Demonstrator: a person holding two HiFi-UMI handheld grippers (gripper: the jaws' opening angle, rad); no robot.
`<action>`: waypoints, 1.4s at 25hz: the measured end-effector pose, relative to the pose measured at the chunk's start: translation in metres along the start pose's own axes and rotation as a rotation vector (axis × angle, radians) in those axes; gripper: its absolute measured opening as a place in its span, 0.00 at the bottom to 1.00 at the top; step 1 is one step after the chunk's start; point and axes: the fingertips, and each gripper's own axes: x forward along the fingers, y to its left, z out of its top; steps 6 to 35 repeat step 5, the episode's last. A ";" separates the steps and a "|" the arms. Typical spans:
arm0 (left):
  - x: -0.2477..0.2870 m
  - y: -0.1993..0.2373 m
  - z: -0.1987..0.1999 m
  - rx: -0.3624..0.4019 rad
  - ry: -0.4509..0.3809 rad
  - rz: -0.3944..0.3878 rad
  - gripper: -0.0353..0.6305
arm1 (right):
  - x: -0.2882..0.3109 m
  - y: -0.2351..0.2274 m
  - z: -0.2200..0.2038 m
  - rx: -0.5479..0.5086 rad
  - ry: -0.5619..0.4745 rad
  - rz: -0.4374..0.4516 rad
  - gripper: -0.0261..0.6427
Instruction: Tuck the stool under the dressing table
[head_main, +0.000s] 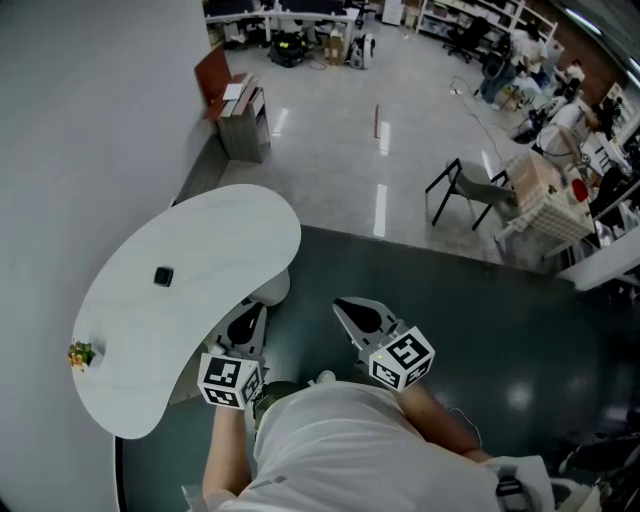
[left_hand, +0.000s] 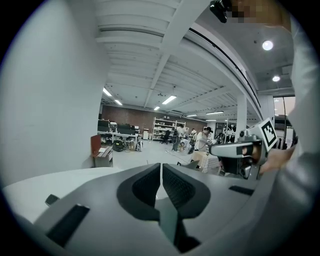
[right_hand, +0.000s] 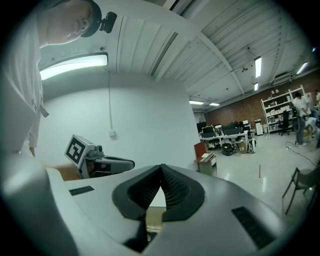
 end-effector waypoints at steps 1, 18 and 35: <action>0.001 0.000 0.000 -0.002 -0.001 0.001 0.06 | 0.000 -0.002 -0.001 0.000 0.002 -0.001 0.06; 0.005 -0.005 -0.001 -0.007 -0.007 -0.003 0.06 | -0.003 -0.006 -0.002 0.001 0.003 -0.001 0.06; 0.005 -0.005 -0.001 -0.007 -0.007 -0.003 0.06 | -0.003 -0.006 -0.002 0.001 0.003 -0.001 0.06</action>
